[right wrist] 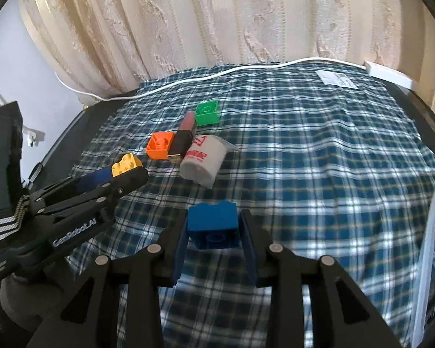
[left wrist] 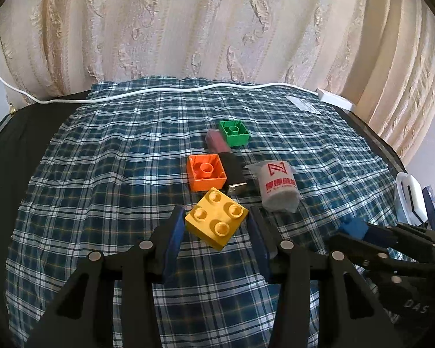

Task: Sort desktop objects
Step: 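Carry the yellow block and blue block with both grippers to the clear bowl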

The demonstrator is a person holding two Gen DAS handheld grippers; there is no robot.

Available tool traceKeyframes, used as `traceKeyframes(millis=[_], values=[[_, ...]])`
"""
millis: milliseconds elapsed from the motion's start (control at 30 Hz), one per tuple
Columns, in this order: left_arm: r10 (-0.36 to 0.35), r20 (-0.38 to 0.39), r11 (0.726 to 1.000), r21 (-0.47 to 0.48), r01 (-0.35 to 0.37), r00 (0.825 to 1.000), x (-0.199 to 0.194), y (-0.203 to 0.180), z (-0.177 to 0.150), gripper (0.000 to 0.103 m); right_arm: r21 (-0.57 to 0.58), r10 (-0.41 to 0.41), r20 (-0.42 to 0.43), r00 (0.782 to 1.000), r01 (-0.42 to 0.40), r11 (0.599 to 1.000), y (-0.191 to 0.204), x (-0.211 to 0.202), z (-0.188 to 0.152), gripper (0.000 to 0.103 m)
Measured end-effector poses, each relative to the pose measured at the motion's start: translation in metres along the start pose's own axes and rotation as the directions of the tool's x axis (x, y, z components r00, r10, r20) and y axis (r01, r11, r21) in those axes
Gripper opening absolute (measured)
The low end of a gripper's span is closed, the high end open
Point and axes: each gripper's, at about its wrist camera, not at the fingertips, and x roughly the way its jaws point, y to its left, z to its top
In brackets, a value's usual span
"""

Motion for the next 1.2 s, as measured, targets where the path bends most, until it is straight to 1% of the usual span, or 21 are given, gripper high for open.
traceKeyframes(millis=[200,400,500,600,700,967,1200], values=[[-0.002,-0.007,1.0,0.029,0.002,1.0,0.003,-0.008,-0.004,0.047,0.035,-0.004,0.019,1.0,0.003,0.999,-0.011,-0.021,-0.011,0.038],[-0.011,-0.012,0.999,0.031,0.011,1.0,0.006,-0.01,-0.007,0.047,0.074,-0.017,0.046,0.999,0.013,0.997,-0.025,-0.044,-0.022,0.038],[-0.026,-0.012,1.0,0.006,0.026,1.0,0.007,-0.006,-0.007,0.047,0.096,-0.031,0.058,0.998,0.025,0.995,-0.034,-0.055,-0.028,0.038],[-0.022,-0.008,1.0,-0.018,0.021,1.0,0.005,-0.003,-0.007,0.047,0.12,-0.048,0.066,0.997,0.04,0.992,-0.044,-0.066,-0.035,0.038],[-0.017,-0.007,1.0,-0.016,0.017,1.0,0.002,-0.006,-0.009,0.047,0.144,-0.067,0.075,0.995,0.056,0.988,-0.054,-0.077,-0.041,0.038],[-0.046,-0.001,0.999,0.015,0.046,0.999,-0.017,-0.028,-0.016,0.047,0.223,-0.147,0.12,0.982,0.118,0.968,-0.09,-0.115,-0.061,0.038],[-0.115,-0.009,0.992,0.044,0.115,0.993,-0.028,-0.062,-0.019,0.047,0.278,-0.209,0.174,0.962,0.156,0.948,-0.115,-0.149,-0.069,0.038]])
